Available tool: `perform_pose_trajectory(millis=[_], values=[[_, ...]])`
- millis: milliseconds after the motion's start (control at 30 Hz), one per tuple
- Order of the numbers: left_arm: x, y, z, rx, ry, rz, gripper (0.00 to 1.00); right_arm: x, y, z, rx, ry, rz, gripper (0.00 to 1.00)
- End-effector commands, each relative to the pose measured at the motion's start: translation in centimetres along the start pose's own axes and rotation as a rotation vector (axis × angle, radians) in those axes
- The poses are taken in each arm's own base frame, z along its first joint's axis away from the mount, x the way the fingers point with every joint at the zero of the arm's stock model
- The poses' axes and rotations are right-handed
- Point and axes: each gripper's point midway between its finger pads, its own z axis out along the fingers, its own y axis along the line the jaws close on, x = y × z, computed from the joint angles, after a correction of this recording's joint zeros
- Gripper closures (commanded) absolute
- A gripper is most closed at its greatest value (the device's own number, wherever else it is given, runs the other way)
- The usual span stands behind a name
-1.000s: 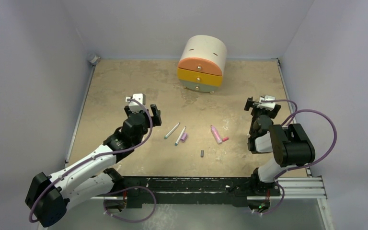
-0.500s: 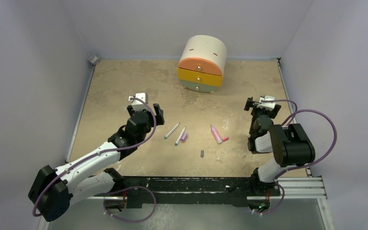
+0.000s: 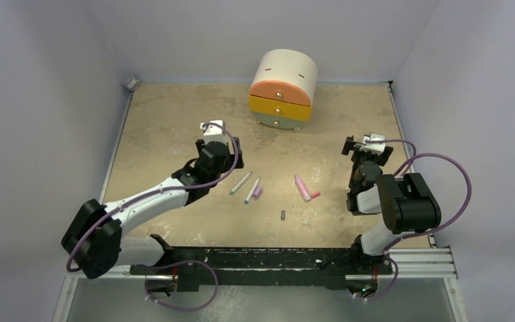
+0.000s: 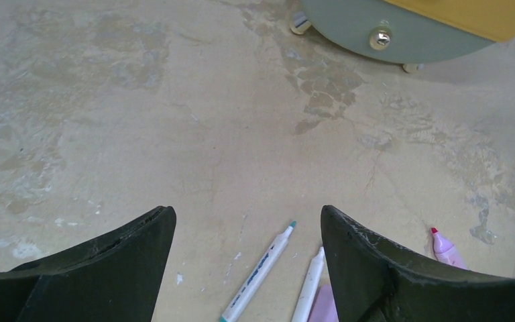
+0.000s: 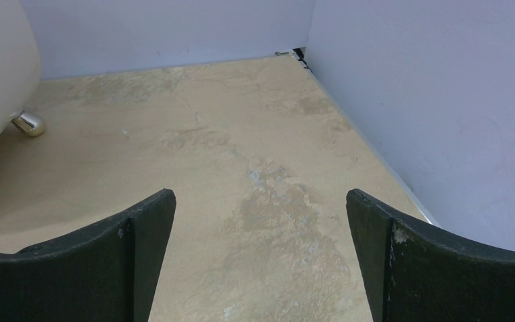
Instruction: Insert the pens into the pen caps
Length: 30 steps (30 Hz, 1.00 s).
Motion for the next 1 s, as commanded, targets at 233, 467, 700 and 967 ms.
perform_pose_trajectory(millis=[233,467,700,967], values=[[0.7,-3.6,0.8,0.076,0.231,0.285,0.34,-7.9,-2.0,-2.9,0.105,-0.245,0.057,0.0],[0.5,-1.6,-1.6,0.083,0.294,0.472,0.23,-18.1,6.3,-5.4,-0.404,-0.223,0.328,0.0],[2.2,0.4,-1.7,0.062,0.402,0.668,0.22,-18.7,10.4,-9.7,-0.675,-0.003,0.583,0.01],[4.9,-1.8,-0.8,0.211,0.446,0.658,0.28,-18.3,12.7,-11.9,-0.849,0.022,0.658,0.7]])
